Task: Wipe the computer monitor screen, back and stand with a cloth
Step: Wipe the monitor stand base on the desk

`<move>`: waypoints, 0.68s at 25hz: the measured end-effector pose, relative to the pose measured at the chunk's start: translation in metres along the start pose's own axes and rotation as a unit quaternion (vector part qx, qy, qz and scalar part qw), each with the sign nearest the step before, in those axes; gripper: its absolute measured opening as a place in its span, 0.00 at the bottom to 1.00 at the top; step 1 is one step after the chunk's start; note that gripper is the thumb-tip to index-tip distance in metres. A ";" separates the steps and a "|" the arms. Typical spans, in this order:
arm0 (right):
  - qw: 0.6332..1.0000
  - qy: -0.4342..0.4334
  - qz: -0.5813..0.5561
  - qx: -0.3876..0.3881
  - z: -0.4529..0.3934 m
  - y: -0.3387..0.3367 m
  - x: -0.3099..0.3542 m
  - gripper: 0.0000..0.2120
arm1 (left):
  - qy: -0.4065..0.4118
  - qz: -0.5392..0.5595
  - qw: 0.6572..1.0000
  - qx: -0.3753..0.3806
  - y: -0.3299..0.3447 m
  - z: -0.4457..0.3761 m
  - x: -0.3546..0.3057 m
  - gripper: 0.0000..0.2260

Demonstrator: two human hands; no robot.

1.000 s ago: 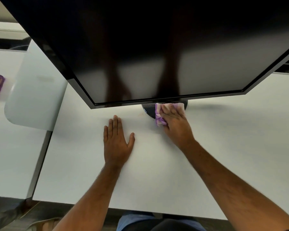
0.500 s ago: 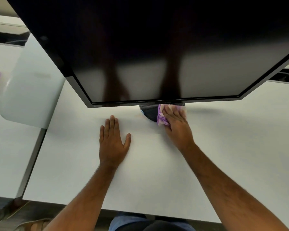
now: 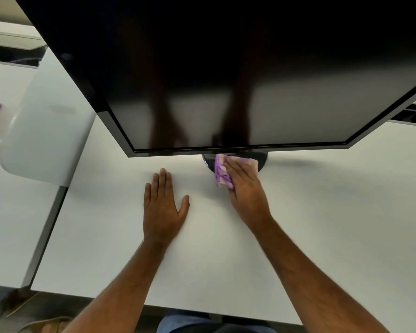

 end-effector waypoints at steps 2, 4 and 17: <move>0.997 0.067 -0.008 -0.020 0.012 -0.005 -0.023 0.23 | -0.001 0.002 1.000 0.000 0.000 -0.001 0.000 0.37; 0.992 0.127 -0.010 -0.013 0.008 -0.001 -0.033 0.26 | -0.002 0.003 1.000 0.000 0.001 -0.001 -0.001 0.37; 0.990 -0.049 -0.090 0.101 -0.036 0.020 0.043 0.23 | -0.008 -0.001 1.000 0.016 -0.001 -0.002 -0.001 0.37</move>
Point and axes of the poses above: each hand's wrist, its own z-axis away from the middle knuckle, its own y-axis out of the palm, x = y × z, the point moved 2 cm from there along -z, towards the middle knuckle, and after that the axes turned 15 degrees about x, right-handed, at the moved point
